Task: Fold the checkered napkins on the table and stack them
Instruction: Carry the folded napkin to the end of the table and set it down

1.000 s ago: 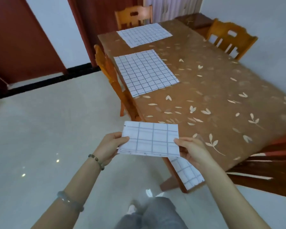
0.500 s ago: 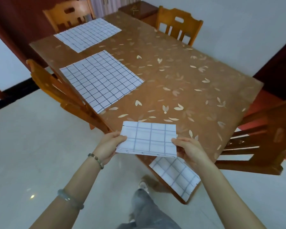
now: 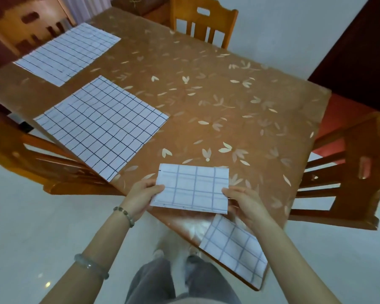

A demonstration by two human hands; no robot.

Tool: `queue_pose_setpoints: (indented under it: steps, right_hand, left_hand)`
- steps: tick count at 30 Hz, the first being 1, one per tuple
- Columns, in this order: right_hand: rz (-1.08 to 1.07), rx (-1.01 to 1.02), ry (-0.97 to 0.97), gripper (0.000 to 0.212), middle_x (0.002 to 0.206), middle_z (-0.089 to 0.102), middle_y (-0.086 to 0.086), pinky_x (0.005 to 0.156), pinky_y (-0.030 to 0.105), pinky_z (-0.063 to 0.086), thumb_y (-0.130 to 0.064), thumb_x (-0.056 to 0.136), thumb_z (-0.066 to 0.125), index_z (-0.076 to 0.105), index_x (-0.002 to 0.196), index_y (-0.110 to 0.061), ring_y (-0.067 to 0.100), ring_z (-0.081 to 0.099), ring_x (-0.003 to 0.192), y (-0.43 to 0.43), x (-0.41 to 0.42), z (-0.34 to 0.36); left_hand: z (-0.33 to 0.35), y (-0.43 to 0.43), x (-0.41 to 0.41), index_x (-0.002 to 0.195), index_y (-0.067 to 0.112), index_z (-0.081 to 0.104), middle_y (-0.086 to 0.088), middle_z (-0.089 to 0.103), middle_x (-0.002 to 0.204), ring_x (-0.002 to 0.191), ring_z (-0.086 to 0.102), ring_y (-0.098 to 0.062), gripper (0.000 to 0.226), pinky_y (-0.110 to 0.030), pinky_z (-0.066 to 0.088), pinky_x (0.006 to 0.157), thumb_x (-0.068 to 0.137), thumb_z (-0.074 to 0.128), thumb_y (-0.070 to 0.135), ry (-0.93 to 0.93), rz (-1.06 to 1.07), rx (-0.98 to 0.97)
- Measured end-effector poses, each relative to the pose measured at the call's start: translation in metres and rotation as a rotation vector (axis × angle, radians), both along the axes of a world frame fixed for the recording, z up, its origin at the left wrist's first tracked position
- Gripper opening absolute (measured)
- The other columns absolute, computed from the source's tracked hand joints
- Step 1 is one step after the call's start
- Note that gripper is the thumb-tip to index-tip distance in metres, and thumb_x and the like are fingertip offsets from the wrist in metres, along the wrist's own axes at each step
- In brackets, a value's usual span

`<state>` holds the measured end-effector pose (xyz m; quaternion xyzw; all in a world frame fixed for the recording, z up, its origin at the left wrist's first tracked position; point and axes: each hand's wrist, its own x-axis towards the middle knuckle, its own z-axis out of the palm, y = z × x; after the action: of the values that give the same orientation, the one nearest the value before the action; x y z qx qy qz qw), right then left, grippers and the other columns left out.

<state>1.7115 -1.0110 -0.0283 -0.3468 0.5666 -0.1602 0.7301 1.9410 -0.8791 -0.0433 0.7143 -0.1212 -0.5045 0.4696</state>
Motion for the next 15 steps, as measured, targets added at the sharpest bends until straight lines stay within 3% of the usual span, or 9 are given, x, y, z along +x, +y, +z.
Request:
queue_pose_setpoints:
  steps: [4, 10, 13, 15]
  right_hand:
    - [-0.081, 0.007, 0.034, 0.003, 0.074, 0.07, 0.012, 0.052, 0.024, 0.055, 0.001, 0.086, 0.063, 0.065, 0.087, 0.003, 0.017, 0.068, 0.061, 0.003, 0.006, -0.007]
    - [-0.228, -0.013, 0.144, 0.005, 0.058, 0.064, 0.005, 0.044, 0.019, 0.044, 0.0, 0.083, 0.067, 0.067, 0.078, -0.001, 0.013, 0.055, 0.049, 0.027, 0.021, -0.021]
    - [-0.285, -0.048, 0.231, 0.013, 0.052, 0.061, 0.001, 0.045, 0.02, 0.045, 0.001, 0.082, 0.069, 0.066, 0.07, -0.004, 0.012, 0.056, 0.048, 0.046, 0.03, -0.032]
    - [-0.316, -0.051, 0.267, 0.014, 0.058, 0.061, 0.007, 0.05, 0.023, 0.047, 0.001, 0.081, 0.07, 0.065, 0.068, -0.004, 0.017, 0.057, 0.054, 0.058, 0.036, -0.04]
  left_hand:
    - [-0.015, -0.014, 0.017, 0.102, 0.002, 0.07, -0.016, 0.061, 0.122, 0.108, 0.063, -0.03, 0.017, -0.043, 0.054, 0.091, 0.089, 0.06, 0.005, -0.004, -0.082, 0.027]
    - [-0.029, -0.026, 0.044, 0.097, 0.004, 0.069, -0.013, 0.071, 0.098, 0.095, 0.067, -0.031, 0.011, -0.036, 0.057, 0.079, 0.088, 0.062, 0.004, -0.087, -0.295, 0.087]
    - [-0.036, -0.027, 0.058, 0.094, 0.005, 0.07, -0.012, 0.071, 0.095, 0.092, 0.068, -0.029, 0.01, -0.043, 0.056, 0.082, 0.086, 0.065, 0.008, -0.211, -0.456, 0.124]
    - [-0.038, -0.028, 0.065, 0.095, 0.003, 0.069, -0.013, 0.071, 0.094, 0.087, 0.067, -0.027, 0.012, -0.04, 0.056, 0.07, 0.086, 0.065, 0.008, -0.255, -0.539, 0.13]
